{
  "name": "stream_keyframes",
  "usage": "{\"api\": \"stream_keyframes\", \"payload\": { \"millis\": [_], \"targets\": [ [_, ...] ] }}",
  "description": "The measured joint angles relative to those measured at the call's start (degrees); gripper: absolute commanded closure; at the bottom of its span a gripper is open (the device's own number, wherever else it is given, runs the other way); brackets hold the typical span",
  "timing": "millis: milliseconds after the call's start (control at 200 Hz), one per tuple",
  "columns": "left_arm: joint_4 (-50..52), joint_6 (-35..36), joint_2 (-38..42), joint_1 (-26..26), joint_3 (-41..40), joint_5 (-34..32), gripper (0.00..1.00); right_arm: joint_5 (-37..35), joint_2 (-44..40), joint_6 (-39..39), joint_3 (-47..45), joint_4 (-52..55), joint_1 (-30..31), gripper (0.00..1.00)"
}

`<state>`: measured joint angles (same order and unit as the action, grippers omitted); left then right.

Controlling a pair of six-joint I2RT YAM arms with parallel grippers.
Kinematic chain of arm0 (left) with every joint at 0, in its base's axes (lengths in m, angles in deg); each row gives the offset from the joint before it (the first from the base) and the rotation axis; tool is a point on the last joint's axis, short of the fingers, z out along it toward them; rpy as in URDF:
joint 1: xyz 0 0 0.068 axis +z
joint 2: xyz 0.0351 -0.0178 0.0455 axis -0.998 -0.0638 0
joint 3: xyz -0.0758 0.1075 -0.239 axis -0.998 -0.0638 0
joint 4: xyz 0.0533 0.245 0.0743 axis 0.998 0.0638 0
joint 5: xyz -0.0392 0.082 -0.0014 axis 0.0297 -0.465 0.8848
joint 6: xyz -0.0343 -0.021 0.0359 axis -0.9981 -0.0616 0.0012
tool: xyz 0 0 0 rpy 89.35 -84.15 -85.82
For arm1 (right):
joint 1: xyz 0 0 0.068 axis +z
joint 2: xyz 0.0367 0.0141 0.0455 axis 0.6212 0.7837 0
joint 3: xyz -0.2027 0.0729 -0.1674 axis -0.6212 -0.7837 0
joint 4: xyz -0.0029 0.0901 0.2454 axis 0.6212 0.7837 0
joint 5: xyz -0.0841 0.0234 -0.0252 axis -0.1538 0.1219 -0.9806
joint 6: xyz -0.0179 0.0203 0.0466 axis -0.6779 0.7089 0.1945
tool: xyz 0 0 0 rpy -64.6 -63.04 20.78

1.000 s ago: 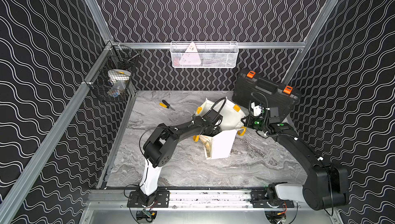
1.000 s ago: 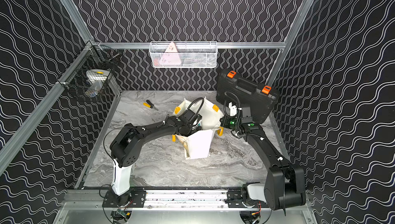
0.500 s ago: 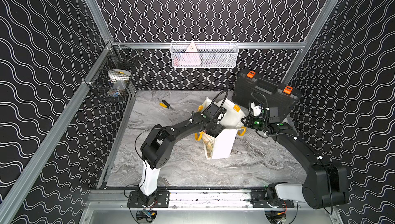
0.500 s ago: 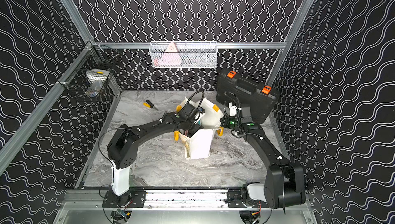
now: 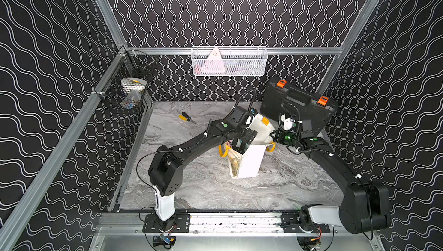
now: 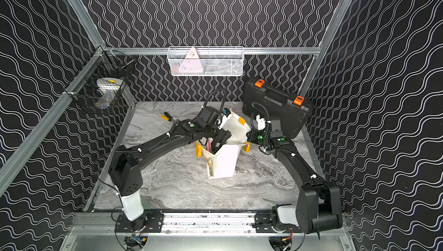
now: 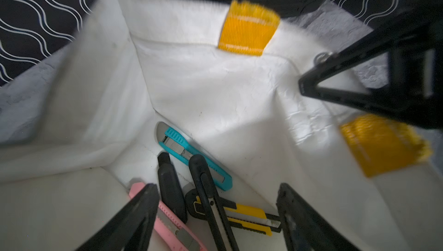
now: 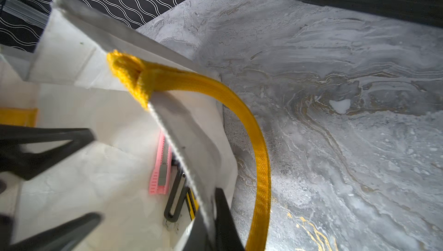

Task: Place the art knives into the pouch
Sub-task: Place the utility knife in the pouch, then close the pouch at the center of the board.

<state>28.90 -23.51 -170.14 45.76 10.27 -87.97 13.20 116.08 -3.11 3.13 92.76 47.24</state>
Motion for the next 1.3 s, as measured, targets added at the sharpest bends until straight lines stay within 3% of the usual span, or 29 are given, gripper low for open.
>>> {"api": "stream_keyframes", "payload": {
  "millis": [495,690,971,1296],
  "targets": [
    [-0.13,0.04,10.16,0.13,1.18,-3.56,0.18,0.22,-0.20,0.09,-0.13,-0.33,0.07,1.00],
    [-0.63,-0.96,19.41,2.36,-7.50,-7.39,0.16,0.39,-0.33,0.11,-0.35,-0.59,0.07,1.00],
    [-0.59,-8.61,30.67,11.08,-19.26,-13.29,0.14,0.61,-0.68,0.48,-0.33,-0.76,0.46,1.00],
    [-0.42,-17.31,32.68,16.70,-30.10,-18.69,0.14,0.57,-0.92,0.52,0.52,-0.70,1.77,1.00]
  ]
}}
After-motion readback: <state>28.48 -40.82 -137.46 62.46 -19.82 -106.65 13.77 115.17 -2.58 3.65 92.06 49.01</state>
